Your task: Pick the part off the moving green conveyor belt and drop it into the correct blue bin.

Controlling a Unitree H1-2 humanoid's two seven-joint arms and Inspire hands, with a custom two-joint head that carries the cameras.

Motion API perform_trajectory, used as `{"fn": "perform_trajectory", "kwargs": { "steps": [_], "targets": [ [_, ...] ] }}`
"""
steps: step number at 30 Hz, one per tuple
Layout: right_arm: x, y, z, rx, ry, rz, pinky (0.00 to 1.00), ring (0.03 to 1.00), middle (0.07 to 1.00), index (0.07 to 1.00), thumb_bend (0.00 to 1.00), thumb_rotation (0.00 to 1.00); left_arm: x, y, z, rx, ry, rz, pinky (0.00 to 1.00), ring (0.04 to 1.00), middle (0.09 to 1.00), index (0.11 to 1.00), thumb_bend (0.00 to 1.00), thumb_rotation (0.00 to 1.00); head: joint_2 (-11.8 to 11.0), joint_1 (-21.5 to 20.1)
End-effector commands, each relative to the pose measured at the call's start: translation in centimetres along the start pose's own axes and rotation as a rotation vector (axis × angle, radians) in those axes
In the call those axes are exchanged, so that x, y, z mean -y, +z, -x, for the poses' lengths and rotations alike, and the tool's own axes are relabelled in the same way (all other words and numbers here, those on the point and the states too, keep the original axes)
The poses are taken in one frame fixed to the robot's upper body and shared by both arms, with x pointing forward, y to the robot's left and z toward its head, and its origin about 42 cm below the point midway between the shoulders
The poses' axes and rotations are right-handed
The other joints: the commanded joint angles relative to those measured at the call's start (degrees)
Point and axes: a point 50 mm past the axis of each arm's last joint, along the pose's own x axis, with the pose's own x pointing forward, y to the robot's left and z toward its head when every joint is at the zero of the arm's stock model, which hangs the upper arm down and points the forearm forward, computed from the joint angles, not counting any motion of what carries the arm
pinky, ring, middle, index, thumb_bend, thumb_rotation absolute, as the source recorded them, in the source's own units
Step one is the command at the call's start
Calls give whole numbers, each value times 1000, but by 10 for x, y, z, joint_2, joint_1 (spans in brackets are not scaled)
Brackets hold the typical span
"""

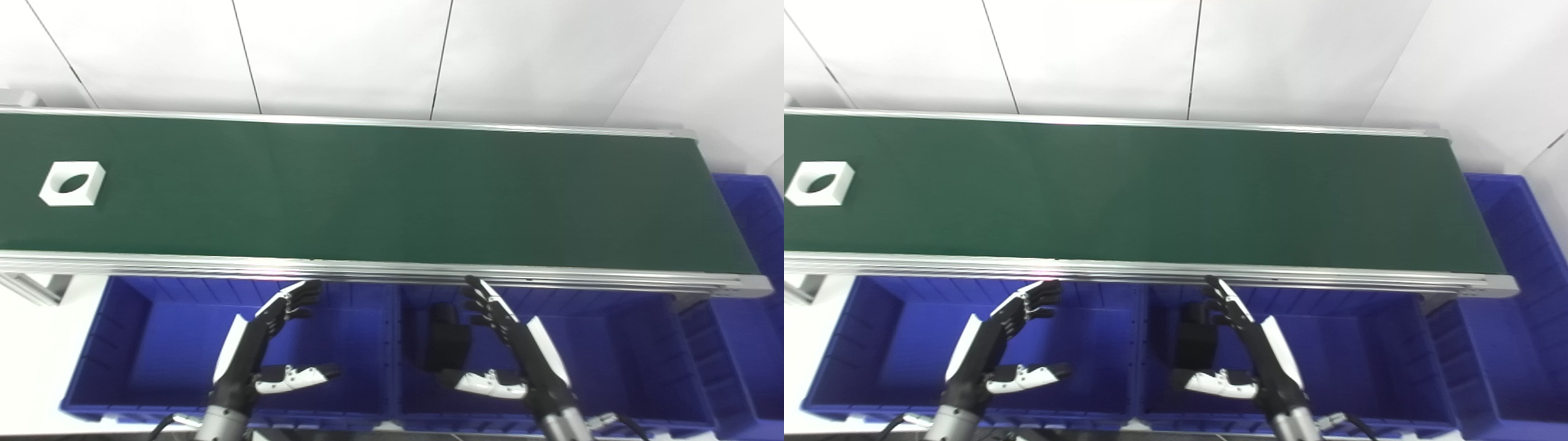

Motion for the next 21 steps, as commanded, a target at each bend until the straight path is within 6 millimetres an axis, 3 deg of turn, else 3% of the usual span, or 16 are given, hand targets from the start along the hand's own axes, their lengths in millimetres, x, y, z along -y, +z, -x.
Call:
{"fn": "perform_trajectory", "kwargs": {
  "steps": [1,8,21],
  "targets": [
    [12,0,5,79,-16,2,830,877,901,961,902,444,10,5,-1,45,4,5,726,790,816,805,809,321,-6,16],
    [24,-19,12,100,-17,-21,828,866,891,955,910,428,32,-1,-6,42,15,-32,708,776,813,804,812,304,-37,65],
    [27,-32,12,100,-12,-4,822,865,892,954,911,421,39,0,-10,68,41,-18,715,779,813,808,801,281,-66,67]
  ]
}}
